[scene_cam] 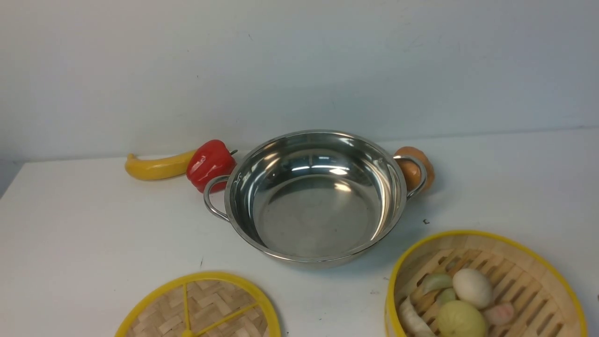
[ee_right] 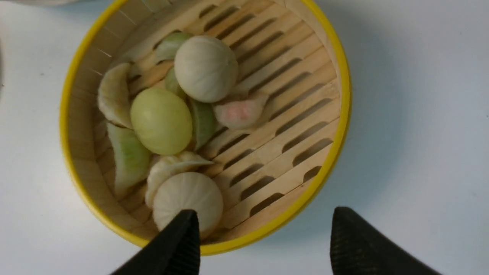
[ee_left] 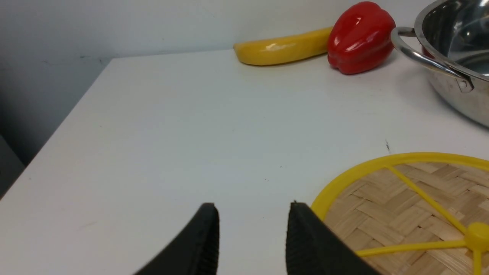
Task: Place the steamer in the pot on the white table, and put the lid on the steamer.
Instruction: 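Reach for and grasp the rim of the bamboo steamer holding the buns with the right gripper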
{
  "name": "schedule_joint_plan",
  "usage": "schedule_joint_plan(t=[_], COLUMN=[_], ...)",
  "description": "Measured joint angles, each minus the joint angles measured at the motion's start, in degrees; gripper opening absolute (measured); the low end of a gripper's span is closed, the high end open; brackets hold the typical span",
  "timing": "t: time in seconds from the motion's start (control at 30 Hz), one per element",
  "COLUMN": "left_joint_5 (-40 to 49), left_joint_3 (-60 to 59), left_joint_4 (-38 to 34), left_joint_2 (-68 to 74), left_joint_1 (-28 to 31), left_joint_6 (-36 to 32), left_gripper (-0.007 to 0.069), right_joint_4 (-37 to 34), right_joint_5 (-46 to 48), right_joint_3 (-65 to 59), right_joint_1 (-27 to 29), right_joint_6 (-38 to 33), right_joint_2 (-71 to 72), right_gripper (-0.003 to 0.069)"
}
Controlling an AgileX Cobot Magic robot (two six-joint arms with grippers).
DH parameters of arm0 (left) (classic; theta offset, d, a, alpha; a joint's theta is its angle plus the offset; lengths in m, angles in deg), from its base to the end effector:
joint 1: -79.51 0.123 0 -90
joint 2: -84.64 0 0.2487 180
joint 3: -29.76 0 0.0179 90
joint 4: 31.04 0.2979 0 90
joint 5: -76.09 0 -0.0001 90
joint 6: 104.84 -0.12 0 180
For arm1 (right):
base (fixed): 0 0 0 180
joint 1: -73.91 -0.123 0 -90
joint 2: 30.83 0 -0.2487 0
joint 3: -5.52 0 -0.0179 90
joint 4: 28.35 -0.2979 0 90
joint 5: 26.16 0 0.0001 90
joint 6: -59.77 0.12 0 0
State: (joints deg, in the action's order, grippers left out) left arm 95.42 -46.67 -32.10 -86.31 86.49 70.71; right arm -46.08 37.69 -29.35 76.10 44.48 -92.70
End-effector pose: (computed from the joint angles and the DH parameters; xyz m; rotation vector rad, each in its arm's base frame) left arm 0.1648 0.0194 0.1727 -0.0521 1.8302 0.1226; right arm 0.2222 0.0243 0.2170 -0.1907 2.7376 0.3400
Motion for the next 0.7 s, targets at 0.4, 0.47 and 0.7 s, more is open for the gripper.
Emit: schedule_joint_plan(t=[0.4, 0.47, 0.7], left_joint_5=[0.0, 0.0, 0.0], left_joint_3=[0.0, 0.0, 0.0], left_joint_4=[0.0, 0.0, 0.0], left_joint_2=[0.0, 0.0, 0.0], left_joint_1=[0.0, 0.0, 0.0], left_joint_6=[0.0, 0.0, 0.0], left_gripper=[0.0241, 0.0241, 0.0241], right_joint_4=[1.1, 1.1, 2.8], right_joint_5=[-3.4, -3.5, -3.4], right_joint_3=[5.3, 7.9, 12.6], right_joint_1=[0.0, 0.0, 0.0], right_joint_6=[-1.4, -1.8, -4.5], right_joint_2=[-15.6, -19.1, -28.3], right_gripper=[0.0447, 0.0447, 0.0447])
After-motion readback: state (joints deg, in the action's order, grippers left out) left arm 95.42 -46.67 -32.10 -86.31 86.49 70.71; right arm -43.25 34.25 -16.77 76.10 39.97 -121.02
